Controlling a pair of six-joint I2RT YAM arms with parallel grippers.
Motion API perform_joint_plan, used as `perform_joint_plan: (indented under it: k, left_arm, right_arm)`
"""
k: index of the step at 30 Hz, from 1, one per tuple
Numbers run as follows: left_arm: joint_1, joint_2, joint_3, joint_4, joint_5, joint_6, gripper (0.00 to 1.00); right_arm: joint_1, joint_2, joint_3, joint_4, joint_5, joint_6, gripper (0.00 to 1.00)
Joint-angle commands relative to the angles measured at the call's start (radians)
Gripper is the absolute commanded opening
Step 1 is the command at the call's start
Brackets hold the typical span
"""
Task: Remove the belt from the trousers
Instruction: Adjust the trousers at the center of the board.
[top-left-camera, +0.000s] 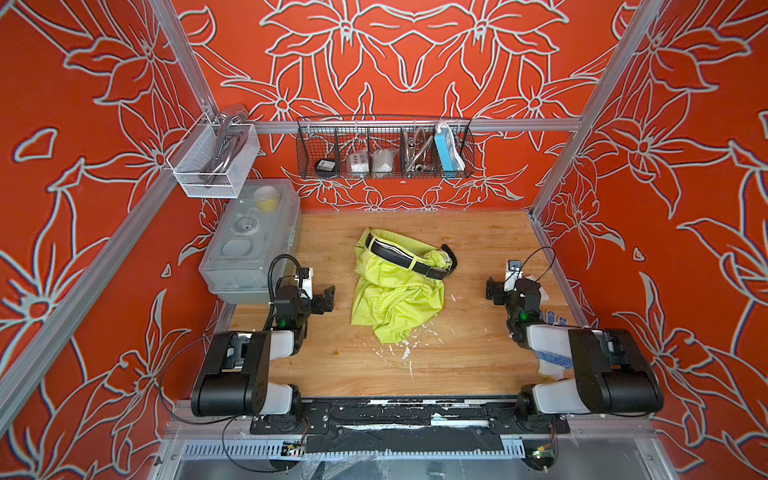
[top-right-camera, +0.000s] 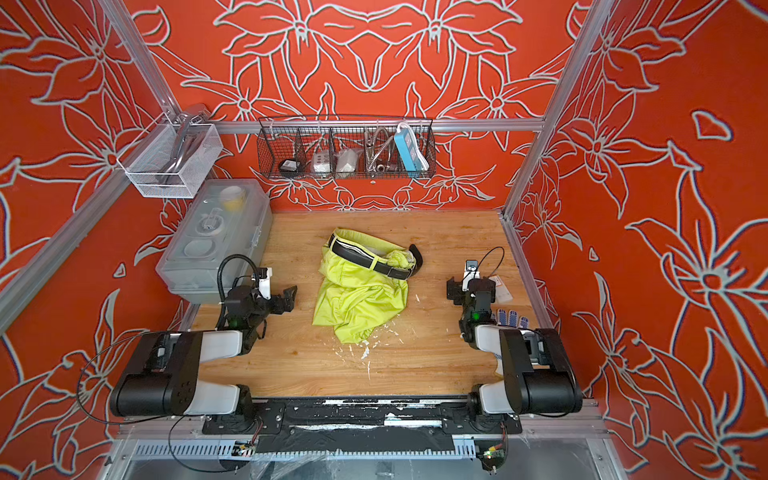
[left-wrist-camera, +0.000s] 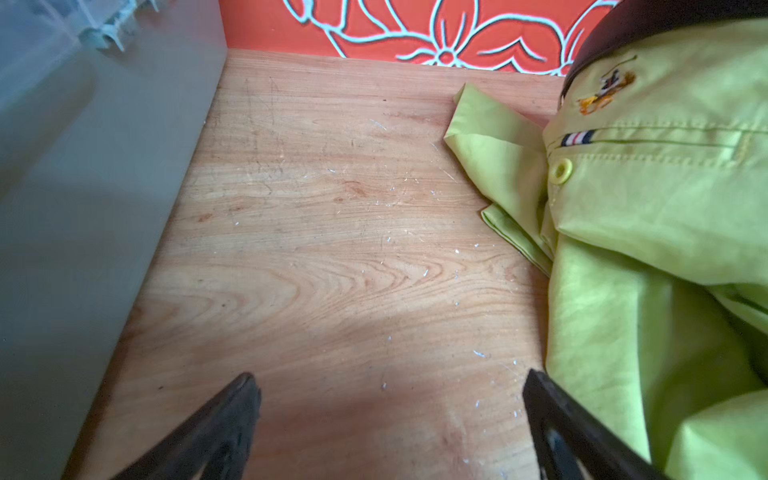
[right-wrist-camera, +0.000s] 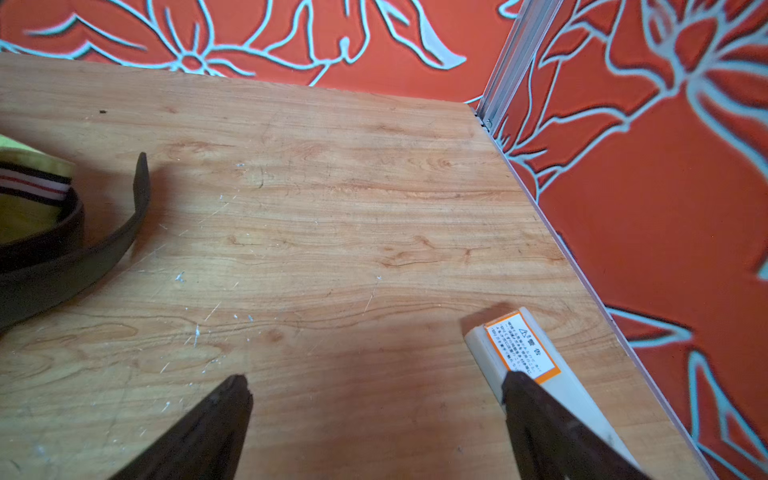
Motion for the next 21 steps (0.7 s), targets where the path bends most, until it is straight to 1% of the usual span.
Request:
perform_joint_plan:
  k: [1,15,16,18,19,20,21]
  left_arm:
    - [-0.004,-0.004,0.010,0.019,-0.007,0.005,0.98]
    - [-0.004,-0.005,0.012,0.016,-0.008,0.004,0.98]
    - [-0.003,-0.004,0.014,0.013,-0.014,0.000,0.98]
    - [-0.005,0.003,0.034,-0.015,-0.112,-0.036,0.98]
    - [-0.007,0.001,0.034,-0.018,-0.124,-0.037,0.98]
    - [-0.008,-0.003,0.035,-0.017,-0.125,-0.036,0.98]
    - [-0.011,-0.024,0.061,-0.052,-0.119,-0.034,0.98]
  right_arm:
    - [0.004,0.000,-0.010,0.022,0.007,-0.005,1.00]
    - [0.002,-0.003,-0.009,0.017,0.004,-0.001,1.00]
    - [0.002,-0.003,-0.008,0.016,0.003,-0.002,1.00]
    - [0.002,-0.004,-0.010,0.015,0.002,-0.002,0.99]
    - [0.002,-0.006,-0.009,0.020,-0.002,-0.007,0.97]
    - [0.004,-0.029,0.012,-0.015,-0.041,-0.028,0.95]
    - [0.008,-0.068,0.063,-0.137,-0.075,-0.049,0.92]
